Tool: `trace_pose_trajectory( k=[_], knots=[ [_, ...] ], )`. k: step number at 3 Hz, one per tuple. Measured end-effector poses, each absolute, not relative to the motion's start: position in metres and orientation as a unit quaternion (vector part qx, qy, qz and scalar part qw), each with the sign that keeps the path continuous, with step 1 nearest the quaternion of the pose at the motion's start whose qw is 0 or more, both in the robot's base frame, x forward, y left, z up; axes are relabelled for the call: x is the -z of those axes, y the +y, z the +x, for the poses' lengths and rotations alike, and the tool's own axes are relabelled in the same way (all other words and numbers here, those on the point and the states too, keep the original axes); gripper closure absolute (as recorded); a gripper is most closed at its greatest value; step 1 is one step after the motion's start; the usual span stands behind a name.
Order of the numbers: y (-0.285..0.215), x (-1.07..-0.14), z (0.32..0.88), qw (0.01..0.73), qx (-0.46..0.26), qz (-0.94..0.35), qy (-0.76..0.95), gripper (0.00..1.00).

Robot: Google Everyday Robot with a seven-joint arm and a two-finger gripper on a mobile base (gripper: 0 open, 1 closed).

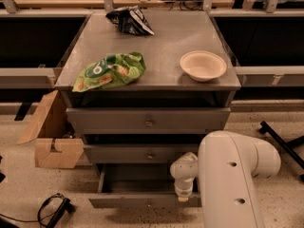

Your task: Open bottom drawer

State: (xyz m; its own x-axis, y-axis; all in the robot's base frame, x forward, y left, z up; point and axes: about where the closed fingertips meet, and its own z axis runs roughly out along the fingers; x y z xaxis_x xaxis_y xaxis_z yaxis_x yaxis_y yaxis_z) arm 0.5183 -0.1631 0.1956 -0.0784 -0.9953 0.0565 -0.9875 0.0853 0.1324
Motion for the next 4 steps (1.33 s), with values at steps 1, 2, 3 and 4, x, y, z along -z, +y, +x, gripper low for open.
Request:
trace_pose_trajectory(
  k=[1,2,3,4],
  knots=[
    [-0.163,-0.196,0.518,0.066,0.03,0.676,-0.734,0.15],
    [-0.163,-0.196,0.518,0.066,0.03,0.676,-0.734,0.0],
    [-0.165,-0.19,0.507,0.067,0.038,0.674,-0.735,0.01],
    [-0.169,-0.173,0.464,0.096,0.054,0.661,-0.742,0.23]
  ],
)
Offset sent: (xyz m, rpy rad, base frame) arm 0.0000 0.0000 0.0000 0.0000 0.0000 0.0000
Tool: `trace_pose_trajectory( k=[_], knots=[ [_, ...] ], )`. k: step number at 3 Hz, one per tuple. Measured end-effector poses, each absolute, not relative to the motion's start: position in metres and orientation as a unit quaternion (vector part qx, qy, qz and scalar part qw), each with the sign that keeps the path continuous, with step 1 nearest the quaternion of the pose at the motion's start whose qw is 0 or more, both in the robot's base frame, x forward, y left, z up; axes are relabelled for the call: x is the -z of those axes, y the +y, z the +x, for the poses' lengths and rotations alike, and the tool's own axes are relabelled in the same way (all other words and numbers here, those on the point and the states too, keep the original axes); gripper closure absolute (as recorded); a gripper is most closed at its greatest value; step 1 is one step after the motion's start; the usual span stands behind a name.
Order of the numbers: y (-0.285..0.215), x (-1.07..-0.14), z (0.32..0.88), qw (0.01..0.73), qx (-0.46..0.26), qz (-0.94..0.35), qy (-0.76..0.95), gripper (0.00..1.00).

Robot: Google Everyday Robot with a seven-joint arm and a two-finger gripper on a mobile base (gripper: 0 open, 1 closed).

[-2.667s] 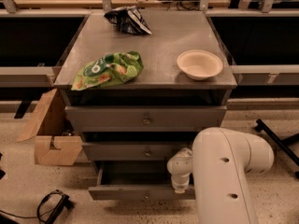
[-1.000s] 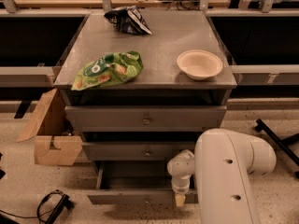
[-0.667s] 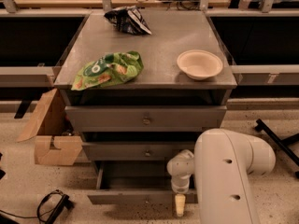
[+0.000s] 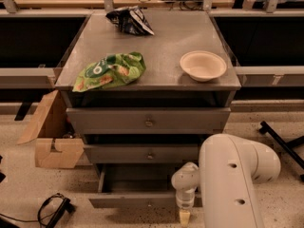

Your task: Open bottom drawer

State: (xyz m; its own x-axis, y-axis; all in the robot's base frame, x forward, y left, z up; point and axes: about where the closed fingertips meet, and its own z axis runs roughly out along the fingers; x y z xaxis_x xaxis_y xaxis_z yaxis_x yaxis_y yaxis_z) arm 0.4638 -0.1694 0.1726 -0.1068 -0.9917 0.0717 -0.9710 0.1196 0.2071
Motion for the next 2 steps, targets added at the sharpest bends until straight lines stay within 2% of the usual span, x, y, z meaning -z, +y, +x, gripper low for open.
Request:
trace_pose_trajectory(
  k=[1,2],
  knots=[
    [-0.166,-0.173,0.444,0.121,0.057,0.66,-0.74,0.47],
    [-0.154,-0.191,0.436,0.148,0.044,0.671,-0.725,0.78]
  ],
)
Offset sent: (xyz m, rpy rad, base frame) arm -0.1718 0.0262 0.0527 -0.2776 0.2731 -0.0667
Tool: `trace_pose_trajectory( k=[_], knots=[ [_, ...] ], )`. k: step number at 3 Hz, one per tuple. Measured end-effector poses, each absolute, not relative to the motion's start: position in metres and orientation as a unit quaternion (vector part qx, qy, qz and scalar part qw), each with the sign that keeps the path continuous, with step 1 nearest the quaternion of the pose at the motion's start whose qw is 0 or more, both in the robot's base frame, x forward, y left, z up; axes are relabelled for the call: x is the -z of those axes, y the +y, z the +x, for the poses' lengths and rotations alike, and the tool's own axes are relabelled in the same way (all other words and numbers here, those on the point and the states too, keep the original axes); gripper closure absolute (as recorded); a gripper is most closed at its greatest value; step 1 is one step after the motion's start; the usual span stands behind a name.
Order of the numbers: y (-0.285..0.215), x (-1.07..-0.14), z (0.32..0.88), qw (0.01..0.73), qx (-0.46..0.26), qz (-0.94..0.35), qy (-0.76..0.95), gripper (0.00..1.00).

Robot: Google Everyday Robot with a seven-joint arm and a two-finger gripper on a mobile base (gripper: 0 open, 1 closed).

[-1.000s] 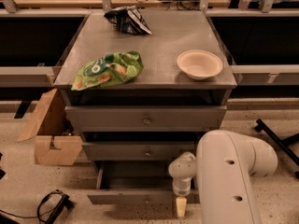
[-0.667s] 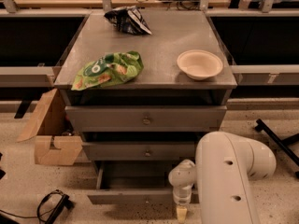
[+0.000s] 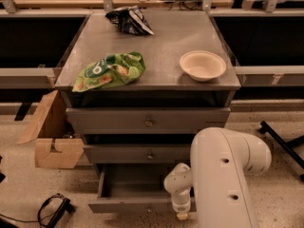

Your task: Open bottom drawer

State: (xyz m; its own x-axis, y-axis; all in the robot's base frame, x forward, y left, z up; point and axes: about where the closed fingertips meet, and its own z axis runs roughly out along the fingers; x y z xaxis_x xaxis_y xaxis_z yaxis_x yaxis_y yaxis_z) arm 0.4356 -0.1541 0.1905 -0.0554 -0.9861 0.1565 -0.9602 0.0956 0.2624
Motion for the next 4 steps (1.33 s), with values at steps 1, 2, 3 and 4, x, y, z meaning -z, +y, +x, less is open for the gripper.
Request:
trace_pose_trajectory(
  k=[1,2,3,4],
  knots=[
    [-0.1541,-0.1925,0.4376,0.148,0.044,0.671,-0.725,0.99],
    [-0.1541,-0.1941,0.4403,0.149,0.044,0.67,-0.726,1.0],
    [-0.1536,-0.197,0.4409,0.149,0.048,0.665,-0.731,1.0],
    [-0.1535,-0.1981,0.445,0.149,0.048,0.664,-0.731,1.0]
  ],
)
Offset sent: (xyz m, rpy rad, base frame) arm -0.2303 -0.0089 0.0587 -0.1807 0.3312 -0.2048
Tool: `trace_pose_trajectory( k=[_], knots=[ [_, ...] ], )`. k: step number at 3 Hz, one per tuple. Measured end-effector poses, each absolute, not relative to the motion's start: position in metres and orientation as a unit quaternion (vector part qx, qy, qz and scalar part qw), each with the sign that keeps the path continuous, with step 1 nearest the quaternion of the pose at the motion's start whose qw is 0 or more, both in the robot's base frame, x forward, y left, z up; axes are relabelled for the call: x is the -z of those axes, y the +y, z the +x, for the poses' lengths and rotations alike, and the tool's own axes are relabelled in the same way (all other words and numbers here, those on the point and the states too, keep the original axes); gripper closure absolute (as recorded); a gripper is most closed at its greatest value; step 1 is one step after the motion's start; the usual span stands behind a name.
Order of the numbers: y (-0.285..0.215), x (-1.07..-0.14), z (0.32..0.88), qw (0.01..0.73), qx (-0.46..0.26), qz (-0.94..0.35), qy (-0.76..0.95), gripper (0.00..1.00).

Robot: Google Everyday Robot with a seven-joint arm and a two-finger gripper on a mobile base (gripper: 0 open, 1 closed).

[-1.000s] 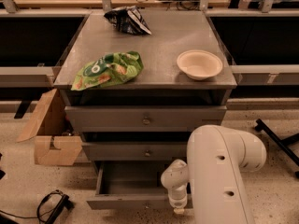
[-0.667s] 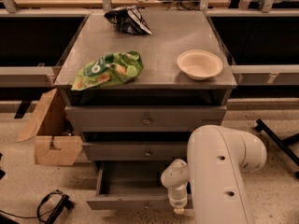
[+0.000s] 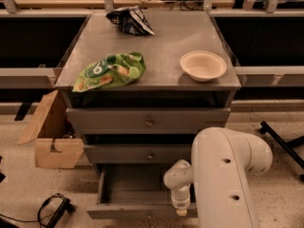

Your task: Open bottom drawer

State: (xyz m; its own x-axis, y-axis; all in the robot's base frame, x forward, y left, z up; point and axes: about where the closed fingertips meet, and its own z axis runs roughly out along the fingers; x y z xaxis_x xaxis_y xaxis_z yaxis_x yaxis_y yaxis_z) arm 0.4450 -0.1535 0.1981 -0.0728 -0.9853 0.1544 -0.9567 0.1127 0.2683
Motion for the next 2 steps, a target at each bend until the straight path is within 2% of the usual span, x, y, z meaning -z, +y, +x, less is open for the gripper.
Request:
trace_pose_trajectory(
  k=[2],
  knots=[
    [-0.1543,-0.1976,0.4417,0.153,0.052,0.661,-0.733,1.0]
  ],
)
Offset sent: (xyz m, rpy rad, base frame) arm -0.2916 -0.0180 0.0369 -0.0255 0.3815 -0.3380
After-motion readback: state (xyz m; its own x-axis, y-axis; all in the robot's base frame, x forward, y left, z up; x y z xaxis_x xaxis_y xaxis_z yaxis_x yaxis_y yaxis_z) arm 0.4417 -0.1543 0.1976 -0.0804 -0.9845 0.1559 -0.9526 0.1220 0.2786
